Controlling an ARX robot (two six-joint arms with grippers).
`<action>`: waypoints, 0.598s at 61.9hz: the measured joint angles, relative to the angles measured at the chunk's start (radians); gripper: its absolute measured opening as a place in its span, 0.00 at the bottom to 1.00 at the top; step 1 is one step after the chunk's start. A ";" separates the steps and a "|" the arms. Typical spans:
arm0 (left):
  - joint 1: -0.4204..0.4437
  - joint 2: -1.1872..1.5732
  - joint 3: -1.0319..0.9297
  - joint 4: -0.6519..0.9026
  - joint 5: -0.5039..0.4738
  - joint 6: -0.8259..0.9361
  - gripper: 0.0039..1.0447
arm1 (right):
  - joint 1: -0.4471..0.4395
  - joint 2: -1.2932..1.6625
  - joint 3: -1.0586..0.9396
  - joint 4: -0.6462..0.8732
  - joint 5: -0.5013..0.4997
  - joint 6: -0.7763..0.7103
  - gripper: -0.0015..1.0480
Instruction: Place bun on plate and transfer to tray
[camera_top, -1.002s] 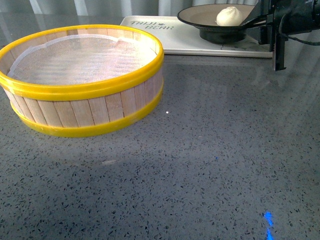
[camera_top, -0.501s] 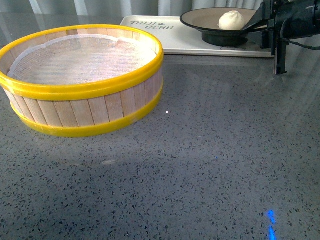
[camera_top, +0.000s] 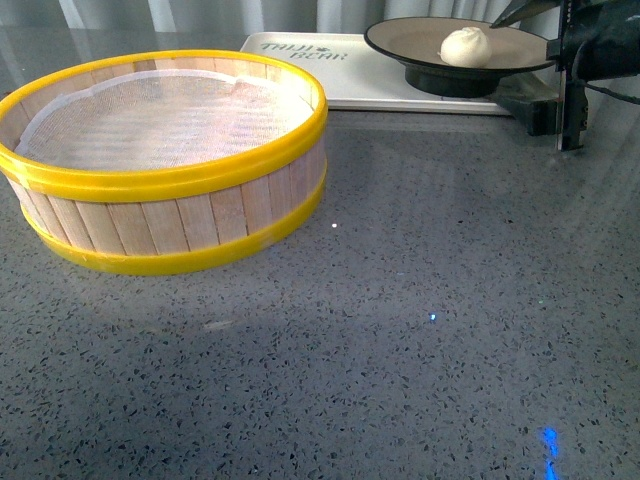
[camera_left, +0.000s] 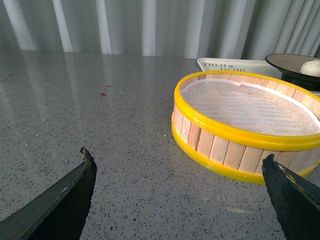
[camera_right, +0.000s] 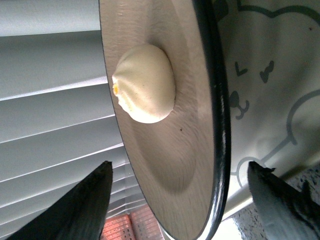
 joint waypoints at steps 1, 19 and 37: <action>0.000 0.000 0.000 0.000 0.000 0.000 0.94 | -0.001 -0.008 -0.009 0.005 0.001 0.000 0.79; 0.000 0.000 0.000 0.000 0.000 0.000 0.94 | -0.060 -0.264 -0.253 0.024 0.104 -0.069 0.92; 0.000 0.000 0.000 0.000 0.000 0.000 0.94 | -0.180 -0.676 -0.476 -0.051 0.381 -0.526 0.92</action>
